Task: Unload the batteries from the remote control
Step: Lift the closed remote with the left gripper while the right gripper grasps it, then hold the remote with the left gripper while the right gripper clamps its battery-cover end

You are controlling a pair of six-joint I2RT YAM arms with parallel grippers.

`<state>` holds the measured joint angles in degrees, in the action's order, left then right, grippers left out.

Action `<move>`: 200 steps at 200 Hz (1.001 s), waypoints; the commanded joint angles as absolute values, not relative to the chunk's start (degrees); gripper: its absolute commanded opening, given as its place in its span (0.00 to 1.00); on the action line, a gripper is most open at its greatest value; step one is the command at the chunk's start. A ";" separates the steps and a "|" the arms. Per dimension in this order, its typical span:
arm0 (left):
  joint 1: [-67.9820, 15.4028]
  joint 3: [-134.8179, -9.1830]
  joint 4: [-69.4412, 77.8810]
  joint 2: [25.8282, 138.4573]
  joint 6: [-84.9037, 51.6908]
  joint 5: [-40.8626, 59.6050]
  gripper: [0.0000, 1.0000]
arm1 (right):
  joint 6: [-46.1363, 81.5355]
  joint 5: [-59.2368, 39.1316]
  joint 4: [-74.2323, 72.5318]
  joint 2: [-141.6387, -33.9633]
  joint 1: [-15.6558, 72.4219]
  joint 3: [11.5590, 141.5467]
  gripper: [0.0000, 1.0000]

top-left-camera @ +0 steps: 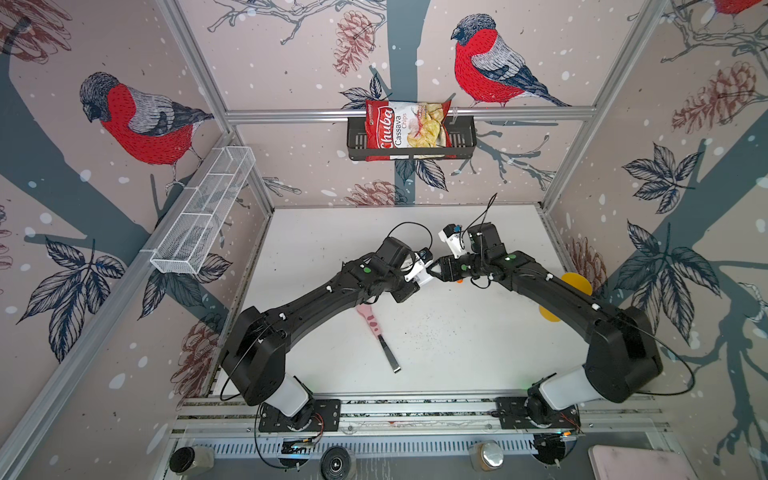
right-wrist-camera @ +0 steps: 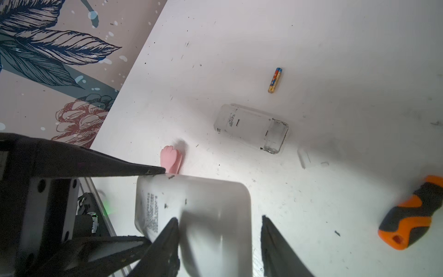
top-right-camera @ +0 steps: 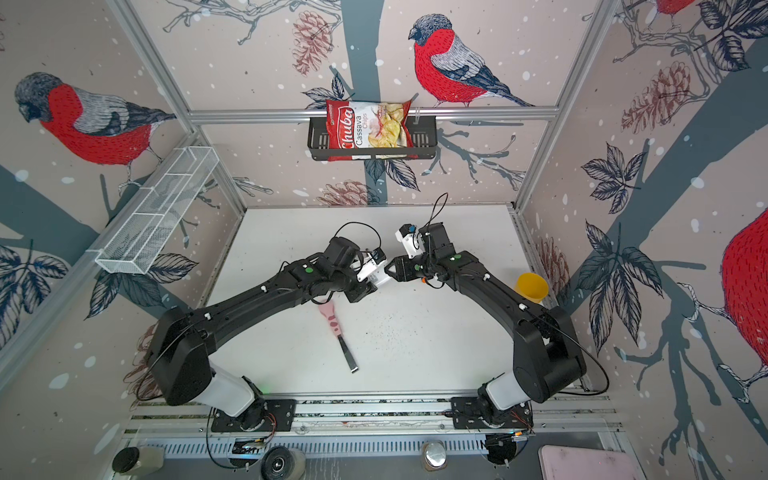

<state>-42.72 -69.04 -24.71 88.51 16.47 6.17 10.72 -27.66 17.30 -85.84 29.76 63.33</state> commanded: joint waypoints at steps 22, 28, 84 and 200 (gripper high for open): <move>-42.71 -69.61 -23.28 88.51 16.00 7.15 0.35 | 10.19 -23.83 17.45 -84.90 29.81 63.37 0.41; -42.69 -69.61 -23.26 88.53 16.00 7.16 0.35 | 10.17 -23.58 17.45 -84.66 29.87 63.37 0.41; -42.69 -69.61 -23.37 88.15 15.84 7.29 0.34 | 10.22 -22.50 17.05 -83.68 29.77 62.71 0.35; -42.63 -69.52 -23.12 88.03 15.90 6.86 0.34 | 10.50 -25.13 15.51 -85.17 30.37 62.49 0.43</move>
<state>-42.65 -69.04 -24.84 88.36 16.36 6.07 10.63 -24.95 16.27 -84.71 30.30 62.43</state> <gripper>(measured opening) 0.543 0.444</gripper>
